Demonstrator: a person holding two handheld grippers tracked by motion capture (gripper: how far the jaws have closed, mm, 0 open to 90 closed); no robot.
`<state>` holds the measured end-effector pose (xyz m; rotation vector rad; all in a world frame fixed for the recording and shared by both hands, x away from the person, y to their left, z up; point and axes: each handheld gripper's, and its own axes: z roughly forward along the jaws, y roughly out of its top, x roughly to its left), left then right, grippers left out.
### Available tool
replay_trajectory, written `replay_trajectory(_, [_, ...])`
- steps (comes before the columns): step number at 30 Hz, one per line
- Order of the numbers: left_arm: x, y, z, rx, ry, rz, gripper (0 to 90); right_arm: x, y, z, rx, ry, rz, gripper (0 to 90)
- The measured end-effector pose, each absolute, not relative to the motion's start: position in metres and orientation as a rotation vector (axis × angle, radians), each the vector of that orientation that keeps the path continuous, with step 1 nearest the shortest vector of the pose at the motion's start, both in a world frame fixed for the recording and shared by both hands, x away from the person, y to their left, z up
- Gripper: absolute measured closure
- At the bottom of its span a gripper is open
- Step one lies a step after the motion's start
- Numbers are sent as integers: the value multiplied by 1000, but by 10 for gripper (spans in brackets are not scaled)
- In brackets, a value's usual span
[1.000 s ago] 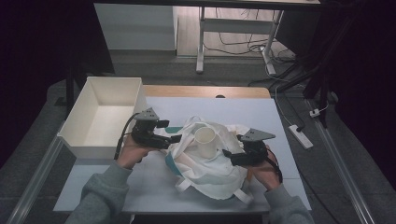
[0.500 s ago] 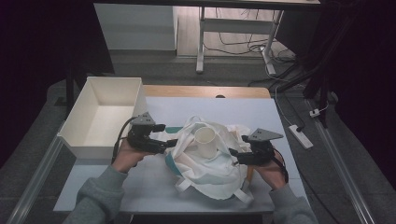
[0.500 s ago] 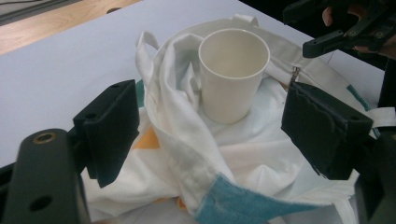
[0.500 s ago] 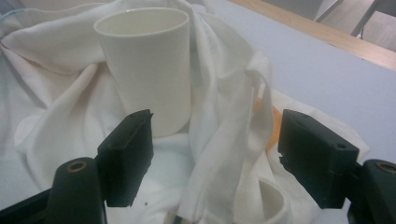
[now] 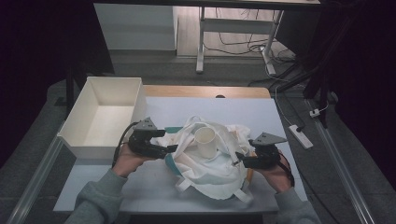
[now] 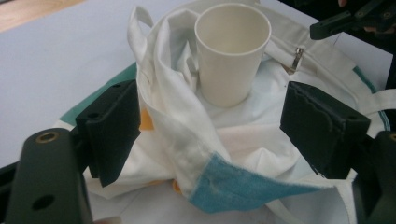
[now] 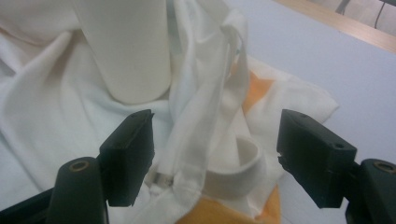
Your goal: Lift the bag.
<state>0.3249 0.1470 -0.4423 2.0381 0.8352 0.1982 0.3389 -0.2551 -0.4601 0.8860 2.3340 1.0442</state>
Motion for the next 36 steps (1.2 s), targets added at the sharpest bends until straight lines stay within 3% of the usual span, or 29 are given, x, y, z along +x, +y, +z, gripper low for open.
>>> replay_trajectory(16, [322,139,-470,2112,879,151,308,336,-264,-463,914,2365,981,292])
replay_trajectory(27, [314,154,-481,2088,928,81,560,333,-270,-470,948,2388,936,346])
replay_trajectory(33, [317,157,-489,2112,952,55,675,329,-269,-472,991,2409,851,469])
replay_trajectory(36, [317,155,-492,2152,947,76,775,329,-267,-474,999,2427,840,529])
